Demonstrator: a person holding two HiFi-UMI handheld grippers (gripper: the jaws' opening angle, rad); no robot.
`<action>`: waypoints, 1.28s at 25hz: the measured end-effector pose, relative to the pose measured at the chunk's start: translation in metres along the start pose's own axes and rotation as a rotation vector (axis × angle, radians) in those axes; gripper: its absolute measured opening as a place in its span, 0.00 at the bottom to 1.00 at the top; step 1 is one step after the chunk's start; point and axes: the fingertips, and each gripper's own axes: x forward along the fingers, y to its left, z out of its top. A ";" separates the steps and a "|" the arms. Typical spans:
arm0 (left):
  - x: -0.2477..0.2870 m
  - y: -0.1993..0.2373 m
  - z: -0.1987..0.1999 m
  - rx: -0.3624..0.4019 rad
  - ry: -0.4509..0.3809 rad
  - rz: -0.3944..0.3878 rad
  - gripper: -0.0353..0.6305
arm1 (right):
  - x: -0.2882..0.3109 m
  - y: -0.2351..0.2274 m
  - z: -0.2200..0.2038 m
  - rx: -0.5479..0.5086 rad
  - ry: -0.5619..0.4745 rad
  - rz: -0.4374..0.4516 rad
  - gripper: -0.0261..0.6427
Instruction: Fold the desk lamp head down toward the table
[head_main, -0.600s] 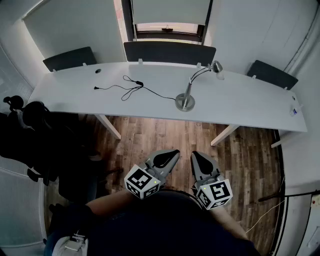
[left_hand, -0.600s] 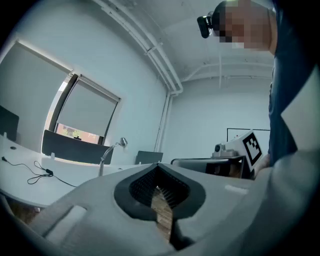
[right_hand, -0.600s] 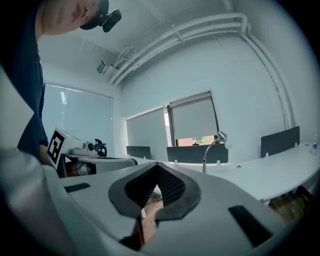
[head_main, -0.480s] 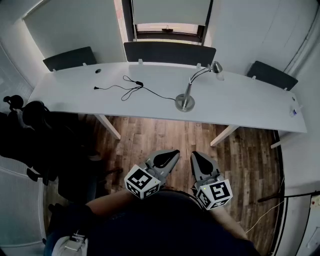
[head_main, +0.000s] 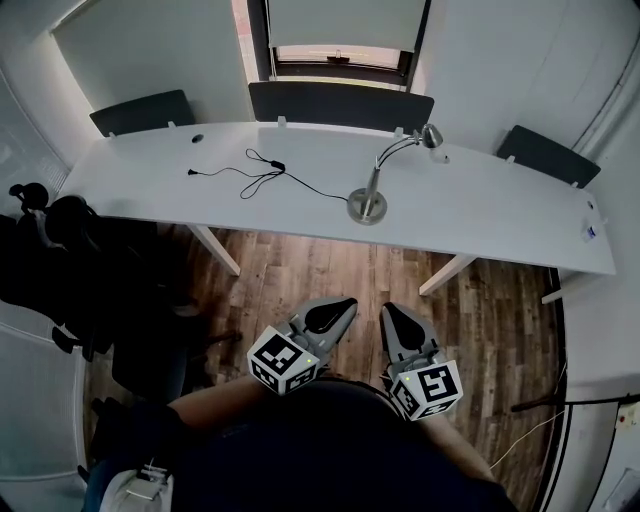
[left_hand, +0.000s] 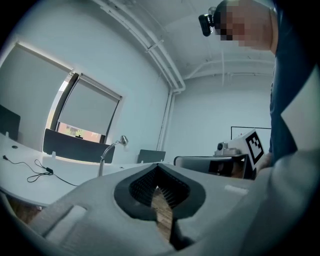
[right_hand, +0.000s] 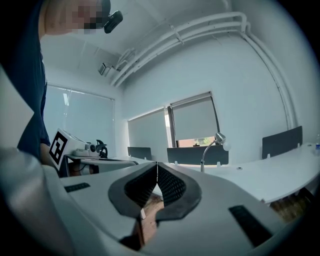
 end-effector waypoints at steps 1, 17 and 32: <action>0.004 -0.002 -0.002 0.000 0.001 0.007 0.05 | -0.003 -0.004 -0.001 0.000 -0.005 0.003 0.06; 0.092 0.103 -0.017 -0.054 -0.013 0.059 0.05 | 0.081 -0.096 -0.031 0.017 0.092 -0.051 0.06; 0.221 0.274 -0.010 -0.043 0.042 -0.040 0.05 | 0.233 -0.201 0.000 -0.063 0.165 -0.197 0.06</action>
